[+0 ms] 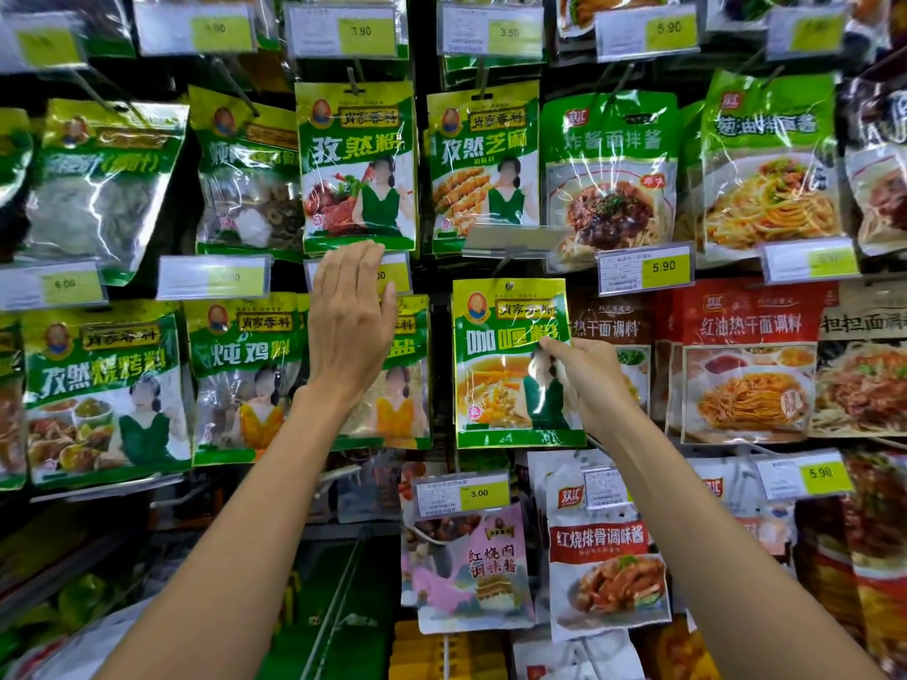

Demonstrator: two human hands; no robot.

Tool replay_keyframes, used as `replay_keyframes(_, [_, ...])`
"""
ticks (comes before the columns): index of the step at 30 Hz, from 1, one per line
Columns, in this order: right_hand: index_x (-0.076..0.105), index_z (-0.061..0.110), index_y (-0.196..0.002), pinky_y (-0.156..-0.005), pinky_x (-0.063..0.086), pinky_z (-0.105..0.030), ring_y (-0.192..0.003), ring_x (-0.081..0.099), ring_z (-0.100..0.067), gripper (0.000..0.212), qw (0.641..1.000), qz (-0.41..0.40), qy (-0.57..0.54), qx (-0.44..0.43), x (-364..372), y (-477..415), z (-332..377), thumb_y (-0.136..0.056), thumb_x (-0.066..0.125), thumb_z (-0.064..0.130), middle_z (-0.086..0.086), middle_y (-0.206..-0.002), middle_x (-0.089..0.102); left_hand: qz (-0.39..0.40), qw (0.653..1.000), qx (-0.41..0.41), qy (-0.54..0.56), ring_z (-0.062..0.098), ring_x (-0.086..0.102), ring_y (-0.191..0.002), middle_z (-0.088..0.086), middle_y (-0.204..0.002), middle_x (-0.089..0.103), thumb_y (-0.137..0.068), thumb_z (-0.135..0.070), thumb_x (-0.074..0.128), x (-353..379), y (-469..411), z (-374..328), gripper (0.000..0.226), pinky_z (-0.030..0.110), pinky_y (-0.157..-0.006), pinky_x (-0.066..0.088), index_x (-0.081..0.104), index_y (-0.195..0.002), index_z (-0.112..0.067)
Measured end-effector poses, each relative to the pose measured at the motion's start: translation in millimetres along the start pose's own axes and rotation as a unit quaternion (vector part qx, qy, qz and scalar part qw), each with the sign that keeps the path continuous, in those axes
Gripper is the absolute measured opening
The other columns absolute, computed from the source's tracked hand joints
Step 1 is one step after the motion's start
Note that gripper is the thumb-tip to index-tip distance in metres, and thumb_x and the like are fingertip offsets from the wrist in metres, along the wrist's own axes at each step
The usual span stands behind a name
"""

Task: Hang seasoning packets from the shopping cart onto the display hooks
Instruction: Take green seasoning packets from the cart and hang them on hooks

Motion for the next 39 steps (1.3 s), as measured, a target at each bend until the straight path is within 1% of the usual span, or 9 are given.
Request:
replay_keyframes(6, [0.058,0.001,-0.073,-0.070,0.036,-0.034,-0.073,0.049,-0.023,0.031,0.998,-0.049,0.050,0.009,9.0,-17.7,-11.2,-0.094,0.058,0.024,-0.015,-0.074,0.054,-0.016,1.000,0.015,0.004,0.034,0.051,-0.120,0.020,-0.125,0.056,-0.097,-0.018,0.044,1.6,2.2,2.2,0.038,0.044,-0.111,0.032,0.050,-0.128,0.004])
replay_keyframes(8, [0.062,-0.007,-0.088,-0.075,0.042,-0.038,-0.086,0.056,-0.028,0.032,0.996,-0.066,0.057,0.014,11.9,-23.6,-14.4,-0.094,0.059,0.024,-0.020,-0.089,0.062,-0.020,1.000,0.020,0.007,0.033,0.051,-0.121,0.020,-0.126,0.056,-0.096,-0.018,0.046,2.6,3.1,3.5,0.038,0.043,-0.112,0.032,0.050,-0.128,0.003])
replay_keyframes(12, [0.060,0.001,-0.089,-0.075,0.038,-0.034,-0.099,0.058,-0.032,0.025,0.993,-0.087,0.072,0.020,18.9,-33.5,-19.5,-0.094,0.060,0.025,-0.017,-0.101,0.064,-0.023,0.999,0.028,0.010,0.033,0.051,-0.120,0.019,-0.126,0.056,-0.096,-0.019,0.047,3.0,2.3,5.7,0.038,0.043,-0.111,0.032,0.051,-0.127,0.003])
replay_keyframes(16, [0.059,-0.002,-0.124,-0.077,0.039,-0.031,-0.115,0.055,-0.034,0.046,0.988,-0.105,0.106,0.038,19.1,-42.4,-23.1,-0.093,0.059,0.032,-0.018,-0.128,0.059,-0.024,0.999,0.032,0.009,0.033,0.052,-0.119,0.019,-0.124,0.057,-0.096,-0.020,0.046,3.0,1.2,6.8,0.038,0.043,-0.110,0.033,0.051,-0.126,0.003])
replay_keyframes(20, [0.062,-0.006,-0.116,-0.085,0.045,-0.037,-0.109,0.059,-0.034,0.041,0.981,-0.104,0.160,-0.004,11.6,-38.9,-20.8,-0.093,0.060,0.028,-0.021,-0.118,0.064,-0.020,1.000,0.023,0.004,0.033,0.052,-0.120,0.020,-0.125,0.057,-0.095,-0.018,0.048,-0.5,0.8,3.5,0.037,0.044,-0.109,0.035,0.052,-0.125,0.004])
replay_keyframes(24, [0.061,0.003,-0.118,-0.079,0.044,-0.026,-0.091,0.057,-0.017,0.028,0.976,-0.100,0.186,-0.059,-10.2,-8.8,-15.7,-0.095,0.056,0.018,-0.012,-0.110,0.067,-0.050,0.999,0.013,0.018,0.033,0.054,-0.116,0.019,-0.121,0.059,-0.094,-0.010,0.049,-8.2,10.5,-21.0,0.030,0.042,-0.105,0.039,0.056,-0.120,0.003])
replay_keyframes(29, [0.067,0.009,-0.105,-0.083,0.053,-0.037,-0.093,0.065,-0.020,0.023,0.969,-0.090,0.198,-0.114,-71.7,52.4,-27.9,-0.099,0.049,0.022,-0.006,-0.099,0.070,0.002,0.984,-0.002,0.179,0.032,0.060,-0.099,0.017,-0.102,0.065,-0.095,-0.010,0.046,-9.0,58.7,-114.7,0.024,0.042,-0.090,0.048,0.063,-0.105,0.002])
replay_keyframes(34, [0.068,0.008,-0.085,-0.073,0.051,-0.051,-0.075,0.065,-0.027,0.029,0.957,-0.146,0.241,-0.072,-176.3,131.9,-64.2,-0.100,0.047,0.022,-0.009,-0.077,0.069,0.189,0.887,-0.112,0.406,0.027,0.059,-0.090,0.011,-0.096,0.064,-0.097,-0.019,0.042,-0.7,130.3,-249.6,0.027,0.027,-0.076,0.039,0.063,-0.102,-0.003])
replay_keyframes(39, [0.065,0.016,-0.083,-0.063,0.049,-0.031,-0.071,0.065,-0.014,0.023,0.924,-0.217,0.311,0.043,-289.0,228.3,-122.9,-0.099,0.049,0.022,0.000,-0.072,0.067,0.347,0.747,-0.166,0.541,0.010,0.054,-0.071,-0.002,-0.088,0.066,-0.100,-0.031,0.040,-1.1,218.8,-388.9,0.028,0.011,-0.061,0.035,0.063,-0.102,-0.015])
Point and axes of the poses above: each hand's wrist, its own y-axis away from the middle knuckle, its own x-axis out of the palm, z = x × y, the point moved 2 cm from there along -y, towards the middle knuckle
